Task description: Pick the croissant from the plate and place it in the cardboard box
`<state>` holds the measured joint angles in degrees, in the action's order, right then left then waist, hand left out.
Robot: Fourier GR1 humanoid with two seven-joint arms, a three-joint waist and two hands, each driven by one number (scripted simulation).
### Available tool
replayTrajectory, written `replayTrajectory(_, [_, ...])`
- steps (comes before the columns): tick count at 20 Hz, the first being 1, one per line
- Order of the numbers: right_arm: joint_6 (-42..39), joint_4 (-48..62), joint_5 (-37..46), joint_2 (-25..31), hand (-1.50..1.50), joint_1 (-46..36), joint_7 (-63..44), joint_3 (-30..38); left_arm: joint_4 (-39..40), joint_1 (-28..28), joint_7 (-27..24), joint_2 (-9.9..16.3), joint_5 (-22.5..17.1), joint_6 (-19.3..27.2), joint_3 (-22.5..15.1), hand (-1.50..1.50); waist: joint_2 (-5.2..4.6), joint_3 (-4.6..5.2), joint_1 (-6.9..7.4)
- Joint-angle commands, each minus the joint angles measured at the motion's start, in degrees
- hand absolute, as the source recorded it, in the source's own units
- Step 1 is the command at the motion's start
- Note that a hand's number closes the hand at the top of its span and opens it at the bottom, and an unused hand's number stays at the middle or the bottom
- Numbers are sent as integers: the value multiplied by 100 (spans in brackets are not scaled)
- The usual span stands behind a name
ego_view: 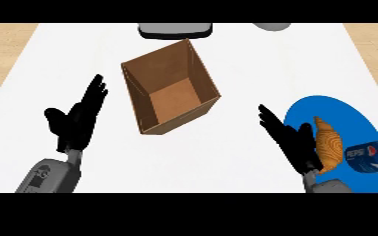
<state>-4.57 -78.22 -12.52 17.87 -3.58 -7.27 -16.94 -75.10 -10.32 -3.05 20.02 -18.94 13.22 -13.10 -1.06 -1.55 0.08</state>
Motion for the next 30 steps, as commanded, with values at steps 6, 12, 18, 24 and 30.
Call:
replayTrajectory(6, [1420,-832,666,726,-150,-1417,1316,1722,-21,217,-30,855,907,476,32,0,235,136,23])
replayTrajectory(12, [3630,-182,1745,635,-150,-407,1634,2404,-238,548,136,668,892,545,-117,0,142,137,-73])
replayTrajectory(18, [3126,-666,2520,1317,-150,400,1530,2017,-620,954,89,579,1108,623,-122,0,122,160,-25])
replayTrajectory(24, [1900,-1146,3488,2722,-150,612,-432,1455,-879,728,552,665,1144,687,-122,0,134,179,-71])
replayTrajectory(30, [149,-1712,3589,3258,-150,423,-2286,655,-967,682,612,854,1100,501,-14,0,104,184,84])
